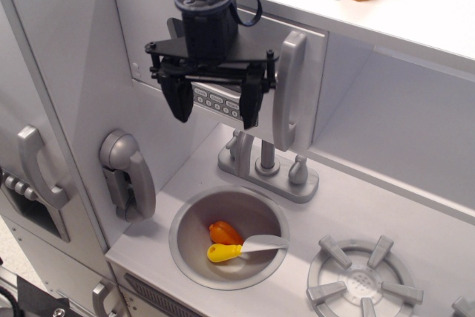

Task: Close microwave

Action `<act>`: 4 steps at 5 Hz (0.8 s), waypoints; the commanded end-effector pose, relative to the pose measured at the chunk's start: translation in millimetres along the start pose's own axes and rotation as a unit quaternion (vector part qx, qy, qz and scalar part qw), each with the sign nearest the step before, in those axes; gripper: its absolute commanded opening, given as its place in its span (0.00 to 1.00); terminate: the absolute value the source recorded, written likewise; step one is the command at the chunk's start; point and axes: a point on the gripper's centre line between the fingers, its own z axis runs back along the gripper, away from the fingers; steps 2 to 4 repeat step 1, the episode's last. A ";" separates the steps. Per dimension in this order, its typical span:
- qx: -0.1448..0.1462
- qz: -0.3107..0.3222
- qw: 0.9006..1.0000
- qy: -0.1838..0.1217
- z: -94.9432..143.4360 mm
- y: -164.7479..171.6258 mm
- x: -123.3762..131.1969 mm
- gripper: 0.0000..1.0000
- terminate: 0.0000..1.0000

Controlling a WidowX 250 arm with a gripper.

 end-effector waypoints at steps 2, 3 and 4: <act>0.004 -0.047 0.999 -0.012 15.6 27.2 -32.1 1.00 1.00; 0.004 -0.047 0.999 -0.012 15.6 27.2 -32.1 1.00 1.00; 0.004 -0.047 0.999 -0.012 15.6 27.2 -32.1 1.00 1.00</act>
